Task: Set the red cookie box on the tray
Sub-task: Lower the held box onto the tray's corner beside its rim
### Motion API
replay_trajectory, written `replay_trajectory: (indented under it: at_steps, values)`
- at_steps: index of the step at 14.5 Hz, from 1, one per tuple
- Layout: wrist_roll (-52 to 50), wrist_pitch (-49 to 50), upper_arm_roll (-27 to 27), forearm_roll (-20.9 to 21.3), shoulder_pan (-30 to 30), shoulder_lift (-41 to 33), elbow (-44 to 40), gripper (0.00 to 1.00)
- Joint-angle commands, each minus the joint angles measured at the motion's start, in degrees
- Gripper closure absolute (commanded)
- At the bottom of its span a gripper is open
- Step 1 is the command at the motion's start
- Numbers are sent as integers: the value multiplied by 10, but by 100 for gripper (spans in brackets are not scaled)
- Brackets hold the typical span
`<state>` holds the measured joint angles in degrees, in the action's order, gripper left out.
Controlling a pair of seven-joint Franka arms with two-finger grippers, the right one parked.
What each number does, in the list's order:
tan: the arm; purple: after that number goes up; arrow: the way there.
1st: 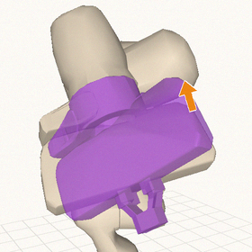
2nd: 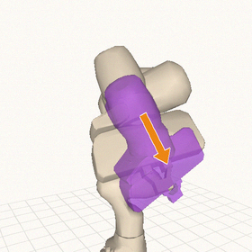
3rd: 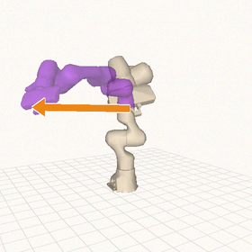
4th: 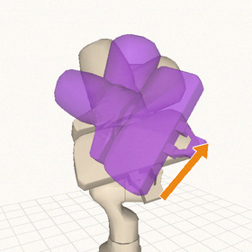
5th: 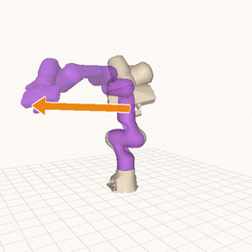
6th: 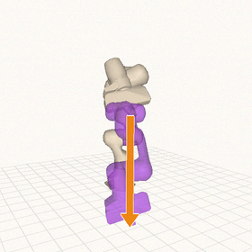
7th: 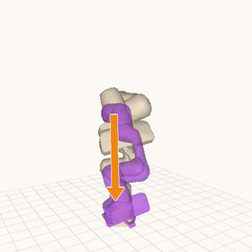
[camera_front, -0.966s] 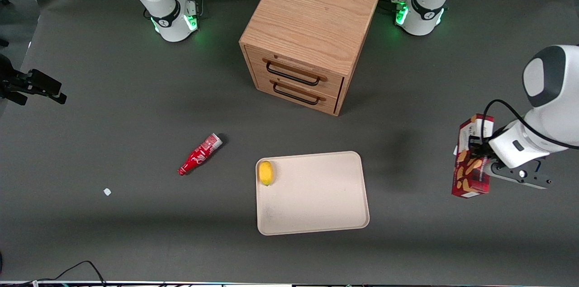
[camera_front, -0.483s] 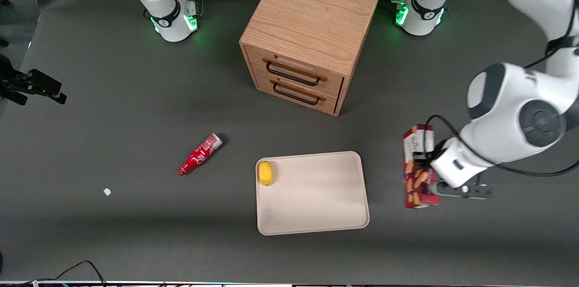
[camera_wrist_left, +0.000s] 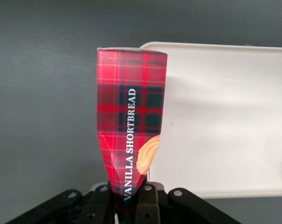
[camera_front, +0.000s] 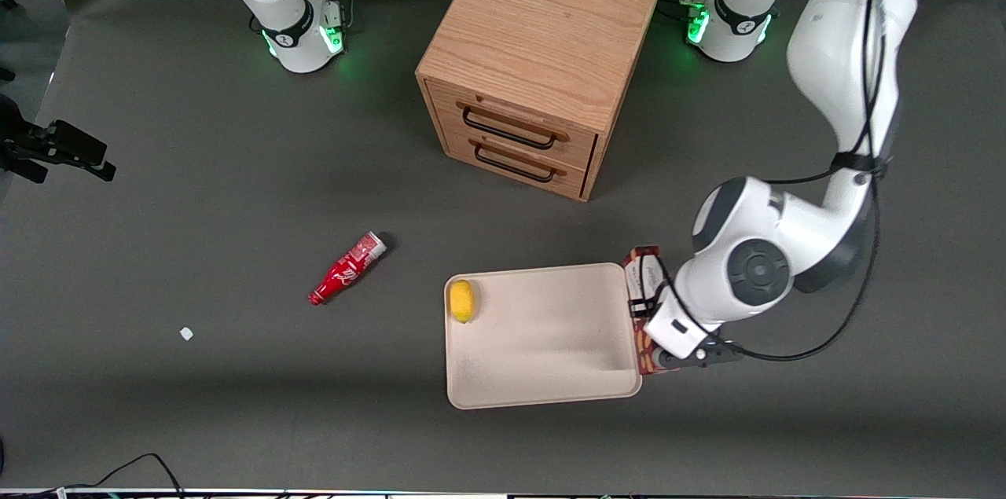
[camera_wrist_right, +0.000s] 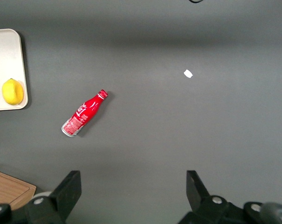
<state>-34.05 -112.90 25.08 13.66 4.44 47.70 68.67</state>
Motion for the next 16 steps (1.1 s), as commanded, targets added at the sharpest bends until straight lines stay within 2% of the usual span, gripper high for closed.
replay_trajectory:
  at_steps: [1,16]
  values:
    - [-23,-18,-12,24,28,48,-36,100]
    - [-25,-50,-17,31,43,70,-37,100]
